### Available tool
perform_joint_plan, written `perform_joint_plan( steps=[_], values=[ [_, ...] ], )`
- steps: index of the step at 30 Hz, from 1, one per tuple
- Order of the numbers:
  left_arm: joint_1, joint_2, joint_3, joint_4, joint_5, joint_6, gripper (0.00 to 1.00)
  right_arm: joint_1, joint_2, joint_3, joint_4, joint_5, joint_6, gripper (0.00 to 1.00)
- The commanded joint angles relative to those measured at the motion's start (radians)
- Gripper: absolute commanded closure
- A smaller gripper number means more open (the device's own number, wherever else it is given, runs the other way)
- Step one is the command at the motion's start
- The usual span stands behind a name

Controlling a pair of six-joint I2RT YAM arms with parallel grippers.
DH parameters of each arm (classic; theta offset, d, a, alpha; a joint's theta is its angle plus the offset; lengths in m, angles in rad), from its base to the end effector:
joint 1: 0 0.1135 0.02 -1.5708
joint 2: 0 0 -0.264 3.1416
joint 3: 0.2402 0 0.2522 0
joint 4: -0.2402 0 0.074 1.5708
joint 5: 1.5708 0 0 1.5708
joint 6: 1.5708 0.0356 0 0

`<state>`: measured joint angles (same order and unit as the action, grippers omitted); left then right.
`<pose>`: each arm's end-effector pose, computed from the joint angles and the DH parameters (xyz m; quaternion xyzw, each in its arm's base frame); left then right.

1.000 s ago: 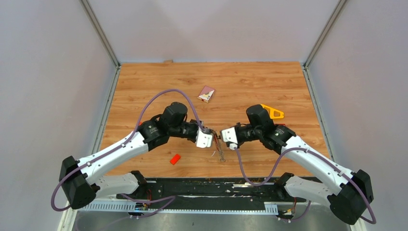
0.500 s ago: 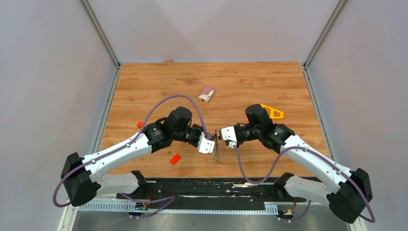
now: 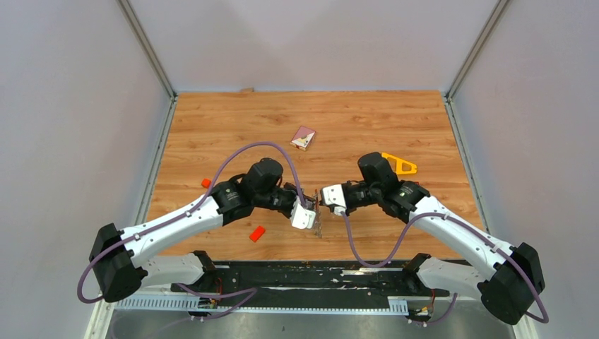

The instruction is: Put the keys on the keyring

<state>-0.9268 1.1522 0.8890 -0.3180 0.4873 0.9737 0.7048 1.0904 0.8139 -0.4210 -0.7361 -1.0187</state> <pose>0.1385 -0.2123 0.2910 0.7615 0.4034 -0.2015 0.4657 0.1574 0.1653 0.2740 -0.7408 0.4350 0.2604 0.4407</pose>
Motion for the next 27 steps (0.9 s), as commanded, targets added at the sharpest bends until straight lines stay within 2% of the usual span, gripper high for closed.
perform_joint_plan(
  steps=[1, 27],
  values=[
    [-0.011, 0.003, 0.001, 0.007, 0.010, 0.038, 1.00, 0.004, 0.000, 0.054, 0.031, -0.049, 0.013, 1.00],
    [-0.020, 0.001, -0.015, -0.064, 0.041, 0.177, 1.00, 0.003, 0.009, 0.062, 0.022, -0.047, 0.029, 1.00]
  ],
)
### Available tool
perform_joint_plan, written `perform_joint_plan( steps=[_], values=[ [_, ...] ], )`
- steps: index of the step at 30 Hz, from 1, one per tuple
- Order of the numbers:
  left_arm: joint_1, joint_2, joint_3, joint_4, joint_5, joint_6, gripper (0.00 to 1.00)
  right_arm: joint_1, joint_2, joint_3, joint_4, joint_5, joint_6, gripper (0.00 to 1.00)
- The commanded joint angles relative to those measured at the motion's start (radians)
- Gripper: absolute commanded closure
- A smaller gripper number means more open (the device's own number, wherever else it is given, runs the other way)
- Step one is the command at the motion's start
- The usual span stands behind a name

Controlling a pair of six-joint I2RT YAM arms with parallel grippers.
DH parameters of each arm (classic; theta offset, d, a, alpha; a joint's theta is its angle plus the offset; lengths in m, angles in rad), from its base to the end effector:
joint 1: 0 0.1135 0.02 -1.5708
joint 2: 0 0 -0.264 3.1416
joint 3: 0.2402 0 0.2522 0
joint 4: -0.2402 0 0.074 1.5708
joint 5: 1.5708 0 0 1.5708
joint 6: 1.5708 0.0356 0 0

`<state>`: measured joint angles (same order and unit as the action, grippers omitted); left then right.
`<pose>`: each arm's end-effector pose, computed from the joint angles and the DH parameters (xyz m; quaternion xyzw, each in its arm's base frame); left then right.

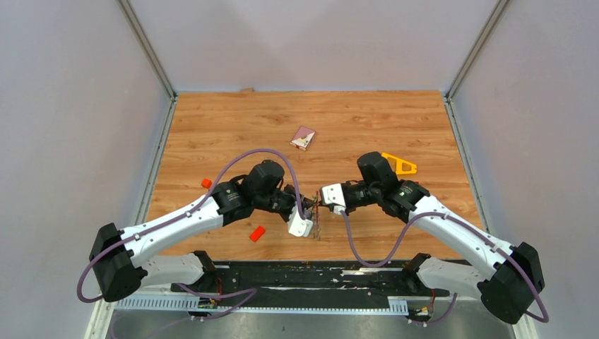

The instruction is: Put the keys on the keyring

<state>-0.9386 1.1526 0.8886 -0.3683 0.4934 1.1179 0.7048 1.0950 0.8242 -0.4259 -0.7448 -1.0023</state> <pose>0.1341 -0.2116 0.2865 0.7977 0.3520 -0.1777 0.4563 0.1580 0.1661 0.2762 -0.7372 0.4387 0.2676 0.4388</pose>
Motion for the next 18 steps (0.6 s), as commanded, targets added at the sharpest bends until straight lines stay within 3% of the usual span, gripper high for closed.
perform_joint_plan(
  steps=[1, 18],
  values=[
    [-0.008, -0.001, -0.017, -0.014, 0.035, 0.037, 1.00, 0.003, 0.006, 0.053, 0.027, -0.037, 0.015, 1.00],
    [-0.008, -0.021, -0.053, -0.001, 0.029, 0.096, 1.00, -0.004, 0.025, 0.074, 0.027, -0.021, 0.062, 1.00]
  ],
)
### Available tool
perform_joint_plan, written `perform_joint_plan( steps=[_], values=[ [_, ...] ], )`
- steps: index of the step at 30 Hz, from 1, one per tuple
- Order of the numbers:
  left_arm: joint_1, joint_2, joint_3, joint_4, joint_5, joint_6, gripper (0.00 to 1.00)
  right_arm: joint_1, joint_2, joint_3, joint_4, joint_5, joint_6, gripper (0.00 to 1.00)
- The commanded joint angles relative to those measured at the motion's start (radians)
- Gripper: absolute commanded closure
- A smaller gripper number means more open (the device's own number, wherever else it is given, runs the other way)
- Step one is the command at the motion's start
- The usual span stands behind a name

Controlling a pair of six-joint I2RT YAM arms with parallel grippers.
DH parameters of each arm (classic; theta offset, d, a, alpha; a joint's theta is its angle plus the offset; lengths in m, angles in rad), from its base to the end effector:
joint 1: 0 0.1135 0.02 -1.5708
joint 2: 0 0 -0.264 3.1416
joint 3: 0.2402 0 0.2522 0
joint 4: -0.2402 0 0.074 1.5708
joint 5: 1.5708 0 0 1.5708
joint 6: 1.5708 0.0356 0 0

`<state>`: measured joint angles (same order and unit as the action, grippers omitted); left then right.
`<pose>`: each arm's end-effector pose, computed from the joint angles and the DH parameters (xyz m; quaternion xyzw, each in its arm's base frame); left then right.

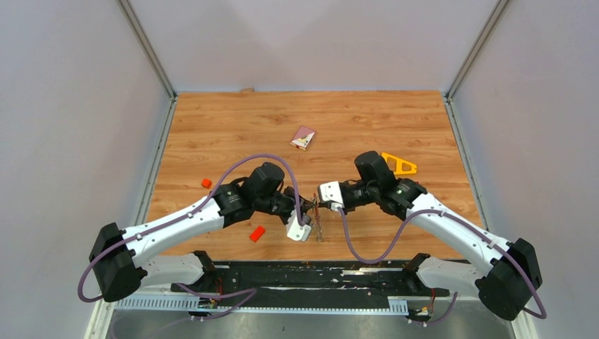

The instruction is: Put the keys on the keyring

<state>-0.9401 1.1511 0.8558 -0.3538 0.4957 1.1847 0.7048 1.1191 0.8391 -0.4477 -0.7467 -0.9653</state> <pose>0.1327 -0.2104 0.2770 0.8116 0.3274 -0.1655 0.4547 0.1607 0.1684 0.2744 -0.7300 0.4596 0.2805 0.4210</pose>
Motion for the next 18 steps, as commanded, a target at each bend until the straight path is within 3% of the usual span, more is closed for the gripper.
perform_joint_plan(
  steps=[1, 18],
  values=[
    [-0.007, -0.021, -0.022, -0.015, 0.026, 0.034, 1.00, -0.004, 0.002, 0.061, 0.049, -0.018, 0.027, 1.00],
    [-0.008, -0.040, -0.045, -0.001, 0.011, 0.064, 1.00, -0.026, 0.047, 0.092, 0.055, -0.004, 0.112, 1.00]
  ],
)
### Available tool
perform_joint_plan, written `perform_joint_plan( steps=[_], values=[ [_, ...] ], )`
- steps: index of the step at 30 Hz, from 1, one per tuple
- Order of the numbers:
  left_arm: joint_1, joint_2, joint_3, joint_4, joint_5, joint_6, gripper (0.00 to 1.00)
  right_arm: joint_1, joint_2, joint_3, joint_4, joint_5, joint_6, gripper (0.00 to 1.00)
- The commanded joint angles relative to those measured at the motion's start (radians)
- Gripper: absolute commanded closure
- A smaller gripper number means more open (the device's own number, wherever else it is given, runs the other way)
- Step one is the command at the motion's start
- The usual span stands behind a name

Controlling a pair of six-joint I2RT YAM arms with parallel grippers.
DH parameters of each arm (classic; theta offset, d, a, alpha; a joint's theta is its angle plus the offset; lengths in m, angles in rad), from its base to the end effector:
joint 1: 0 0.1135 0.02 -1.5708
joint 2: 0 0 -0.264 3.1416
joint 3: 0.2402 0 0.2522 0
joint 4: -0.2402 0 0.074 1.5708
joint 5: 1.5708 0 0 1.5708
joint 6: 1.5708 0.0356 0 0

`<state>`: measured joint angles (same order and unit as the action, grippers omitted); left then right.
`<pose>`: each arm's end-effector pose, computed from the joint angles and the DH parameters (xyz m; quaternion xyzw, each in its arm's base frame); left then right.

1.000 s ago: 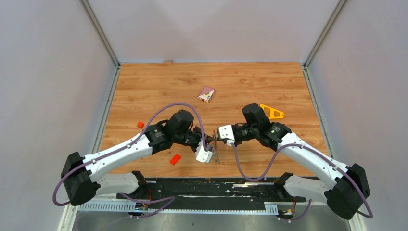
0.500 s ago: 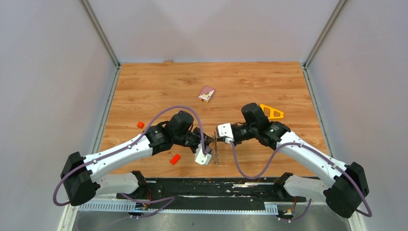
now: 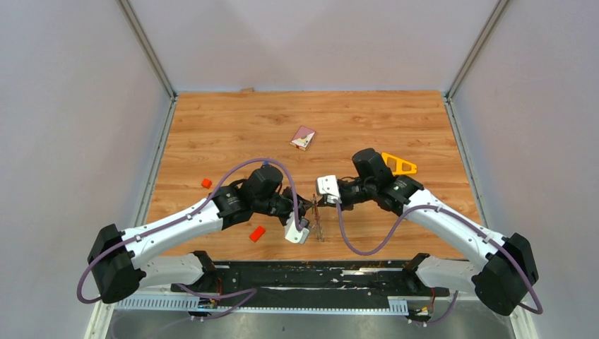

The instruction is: Put the keys on the keyring

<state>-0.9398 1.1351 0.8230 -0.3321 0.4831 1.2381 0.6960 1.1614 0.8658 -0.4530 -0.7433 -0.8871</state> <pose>0.1309 -0.2072 0.2713 0.8193 0.3078 -0.1471 0.4609 0.1688 0.1725 0.2735 -0.7096 0.4970 0.2959 0.4024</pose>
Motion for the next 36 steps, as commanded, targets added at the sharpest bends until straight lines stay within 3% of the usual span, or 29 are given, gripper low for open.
perform_joint_plan(
  steps=[1, 36],
  values=[
    [-0.008, -0.024, -0.012, -0.021, 0.022, 0.011, 1.00, -0.019, 0.007, 0.068, 0.059, -0.010, 0.039, 1.00],
    [-0.034, -0.033, -0.038, -0.037, -0.021, 0.072, 1.00, -0.077, 0.147, 0.162, 0.013, -0.031, 0.177, 1.00]
  ],
)
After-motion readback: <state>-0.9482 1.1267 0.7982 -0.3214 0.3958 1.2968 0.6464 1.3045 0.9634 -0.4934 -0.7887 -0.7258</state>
